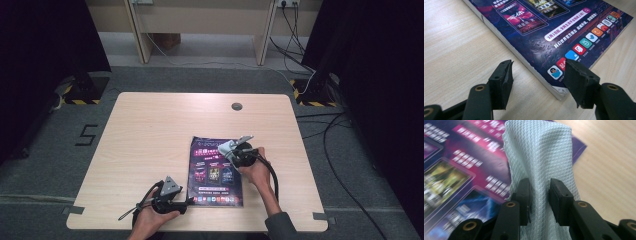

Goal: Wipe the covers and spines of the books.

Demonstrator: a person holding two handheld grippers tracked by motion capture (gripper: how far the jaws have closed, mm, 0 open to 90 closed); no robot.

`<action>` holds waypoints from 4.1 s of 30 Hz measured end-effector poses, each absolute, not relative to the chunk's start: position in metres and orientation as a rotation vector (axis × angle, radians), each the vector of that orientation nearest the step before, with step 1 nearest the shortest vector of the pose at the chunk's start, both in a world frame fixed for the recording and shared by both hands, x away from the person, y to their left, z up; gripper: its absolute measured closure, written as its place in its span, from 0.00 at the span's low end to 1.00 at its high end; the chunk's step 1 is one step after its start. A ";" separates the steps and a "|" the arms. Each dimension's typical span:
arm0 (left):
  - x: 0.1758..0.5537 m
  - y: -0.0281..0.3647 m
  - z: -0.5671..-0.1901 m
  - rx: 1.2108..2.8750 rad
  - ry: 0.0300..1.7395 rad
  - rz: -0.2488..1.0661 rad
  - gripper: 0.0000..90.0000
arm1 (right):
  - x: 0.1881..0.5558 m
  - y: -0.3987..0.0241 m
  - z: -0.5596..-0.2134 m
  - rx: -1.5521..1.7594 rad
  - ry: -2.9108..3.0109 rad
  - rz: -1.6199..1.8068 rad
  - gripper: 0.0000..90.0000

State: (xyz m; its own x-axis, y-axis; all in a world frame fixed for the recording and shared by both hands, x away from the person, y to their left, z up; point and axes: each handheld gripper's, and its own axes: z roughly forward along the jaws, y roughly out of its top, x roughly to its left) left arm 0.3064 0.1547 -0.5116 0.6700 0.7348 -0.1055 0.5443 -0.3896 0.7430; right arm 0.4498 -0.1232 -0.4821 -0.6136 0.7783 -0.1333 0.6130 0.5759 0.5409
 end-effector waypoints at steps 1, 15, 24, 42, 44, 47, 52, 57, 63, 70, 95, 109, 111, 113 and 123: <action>0.306 0.155 -0.512 2.091 0.983 0.306 0.44 | 0.453 -0.123 -0.482 1.137 2.450 0.636 0.79; 0.307 0.156 -0.513 2.070 1.000 0.281 0.43 | 0.485 -0.118 -0.482 1.186 2.401 0.615 0.79; 0.309 0.157 -0.513 2.083 0.989 0.269 0.43 | 0.495 -0.119 -0.482 1.200 2.398 0.620 0.79; 0.311 0.158 -0.513 2.091 0.976 0.262 0.42 | 0.486 -0.060 -0.485 0.959 2.506 0.690 0.82; 0.311 0.158 -0.513 2.090 0.978 0.262 0.42 | 0.480 -0.041 -0.486 0.903 2.546 0.723 0.82; 0.311 0.158 -0.513 2.091 0.977 0.264 0.42 | 0.481 -0.030 -0.486 0.875 2.551 0.718 0.81; 0.312 0.159 -0.513 2.083 0.985 0.246 0.42 | 0.485 -0.024 -0.486 0.892 2.553 0.727 0.81; 0.312 0.159 -0.514 2.081 0.986 0.248 0.41 | 0.483 -0.029 -0.488 0.909 2.542 0.769 0.81; 0.312 0.159 -0.514 2.078 0.991 0.244 0.41 | 0.473 -0.035 -0.488 0.898 2.560 0.792 0.81; 0.313 0.160 -0.515 2.070 0.994 0.236 0.40 | 0.472 -0.055 -0.490 0.921 2.547 0.827 0.81; 0.313 0.160 -0.515 2.070 0.995 0.236 0.40 | 0.423 -0.082 -0.493 0.851 2.543 0.884 0.81; 0.312 0.160 -0.515 2.066 0.995 0.237 0.40 | 0.393 -0.089 -0.493 0.775 2.603 0.913 0.81; 0.312 0.161 -0.515 2.070 0.993 0.238 0.40 | 0.403 -0.095 -0.493 0.834 2.570 0.898 0.81; 0.312 0.161 -0.515 2.070 0.992 0.238 0.40 | 0.409 -0.099 -0.493 0.863 2.551 0.885 0.81; 0.313 0.161 -0.515 2.070 0.990 0.237 0.40 | 0.479 -0.123 -0.491 1.145 2.367 0.773 0.79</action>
